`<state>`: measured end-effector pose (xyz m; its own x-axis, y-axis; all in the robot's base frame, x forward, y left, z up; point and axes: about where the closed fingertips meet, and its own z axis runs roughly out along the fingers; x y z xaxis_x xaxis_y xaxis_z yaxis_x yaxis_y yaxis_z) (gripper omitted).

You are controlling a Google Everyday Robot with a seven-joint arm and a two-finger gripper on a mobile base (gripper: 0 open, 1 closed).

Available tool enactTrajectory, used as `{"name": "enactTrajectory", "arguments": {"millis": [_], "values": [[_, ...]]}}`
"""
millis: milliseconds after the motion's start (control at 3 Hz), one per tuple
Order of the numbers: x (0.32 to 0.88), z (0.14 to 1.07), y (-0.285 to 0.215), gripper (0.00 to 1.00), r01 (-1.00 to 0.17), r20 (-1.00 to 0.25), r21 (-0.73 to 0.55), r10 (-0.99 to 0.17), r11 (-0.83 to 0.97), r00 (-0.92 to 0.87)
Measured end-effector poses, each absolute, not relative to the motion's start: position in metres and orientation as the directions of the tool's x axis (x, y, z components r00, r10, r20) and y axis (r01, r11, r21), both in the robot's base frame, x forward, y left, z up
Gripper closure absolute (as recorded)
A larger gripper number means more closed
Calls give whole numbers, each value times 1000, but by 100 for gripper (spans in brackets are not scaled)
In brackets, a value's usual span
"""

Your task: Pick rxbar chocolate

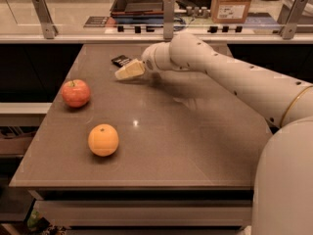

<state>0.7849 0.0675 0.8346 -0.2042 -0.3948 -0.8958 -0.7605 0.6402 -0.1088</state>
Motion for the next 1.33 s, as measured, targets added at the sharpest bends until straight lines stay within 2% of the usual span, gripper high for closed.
{"name": "enactTrajectory", "arguments": {"millis": [333,667,1333], "values": [[788,825,70,0,-771,-899,-90,-385,630,-209],[785,812,75,18,-781,-901,-60,-371,621,-226],[784,815,75,64,-782,-901,-58,-370,620,-226]]}}
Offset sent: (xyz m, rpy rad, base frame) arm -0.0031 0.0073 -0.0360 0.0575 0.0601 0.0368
